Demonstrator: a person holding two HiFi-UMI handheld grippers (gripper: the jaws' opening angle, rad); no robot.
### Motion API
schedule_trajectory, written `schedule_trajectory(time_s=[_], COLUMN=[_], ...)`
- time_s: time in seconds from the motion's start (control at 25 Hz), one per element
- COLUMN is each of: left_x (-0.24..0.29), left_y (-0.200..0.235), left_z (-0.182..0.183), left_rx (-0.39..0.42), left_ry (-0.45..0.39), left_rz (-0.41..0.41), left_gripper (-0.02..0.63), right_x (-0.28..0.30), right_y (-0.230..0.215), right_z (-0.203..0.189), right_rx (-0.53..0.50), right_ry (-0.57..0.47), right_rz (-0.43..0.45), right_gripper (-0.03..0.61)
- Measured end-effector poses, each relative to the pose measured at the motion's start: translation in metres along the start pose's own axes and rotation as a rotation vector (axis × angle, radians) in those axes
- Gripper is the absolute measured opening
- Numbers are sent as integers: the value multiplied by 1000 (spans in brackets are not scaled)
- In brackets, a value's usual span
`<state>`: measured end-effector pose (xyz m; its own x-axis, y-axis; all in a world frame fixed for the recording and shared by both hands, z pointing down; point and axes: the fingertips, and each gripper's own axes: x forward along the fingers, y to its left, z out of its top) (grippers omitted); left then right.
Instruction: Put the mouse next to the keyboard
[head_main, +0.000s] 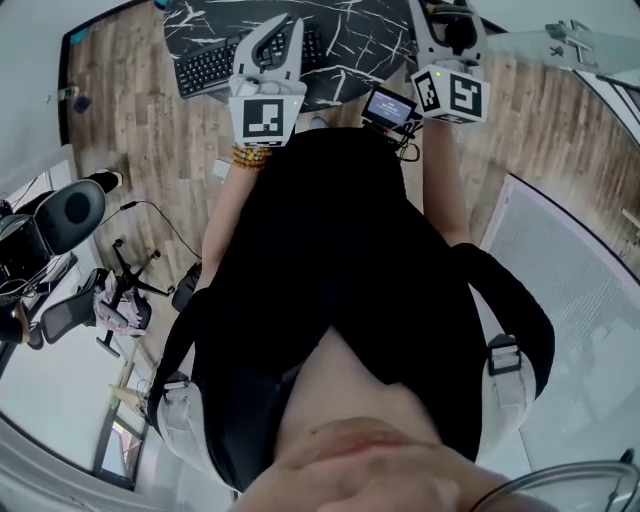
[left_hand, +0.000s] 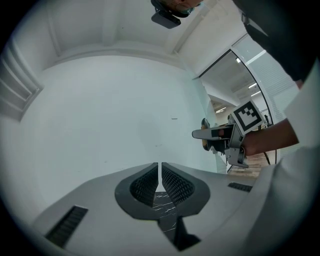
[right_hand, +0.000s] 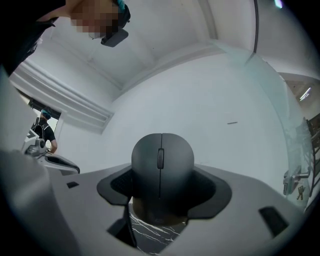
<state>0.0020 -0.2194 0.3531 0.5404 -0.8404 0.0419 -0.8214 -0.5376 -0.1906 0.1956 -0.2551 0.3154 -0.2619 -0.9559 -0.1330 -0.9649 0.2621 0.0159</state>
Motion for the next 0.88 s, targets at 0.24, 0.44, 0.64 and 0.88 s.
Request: schedule_trajectory(time_s=[0.24, 0.44, 0.64, 0.88], left_x=[2, 4, 5, 2], left_y=[12, 23, 28, 28], left_z=[-8, -22, -31, -37], left_rx=[17, 0, -17, -15], left_ry=[24, 61, 84, 94], left_rz=[1, 14, 11, -1], left_gripper=[32, 32, 32, 32], right_x=[30, 47, 56, 62], right_y=[6, 3, 4, 11], right_z=[-11, -26, -47, -78], right_rx=[-4, 7, -7, 18], right_ry=[21, 54, 111, 181], right_rz=[20, 10, 12, 22], right_gripper=[305, 305, 305, 307])
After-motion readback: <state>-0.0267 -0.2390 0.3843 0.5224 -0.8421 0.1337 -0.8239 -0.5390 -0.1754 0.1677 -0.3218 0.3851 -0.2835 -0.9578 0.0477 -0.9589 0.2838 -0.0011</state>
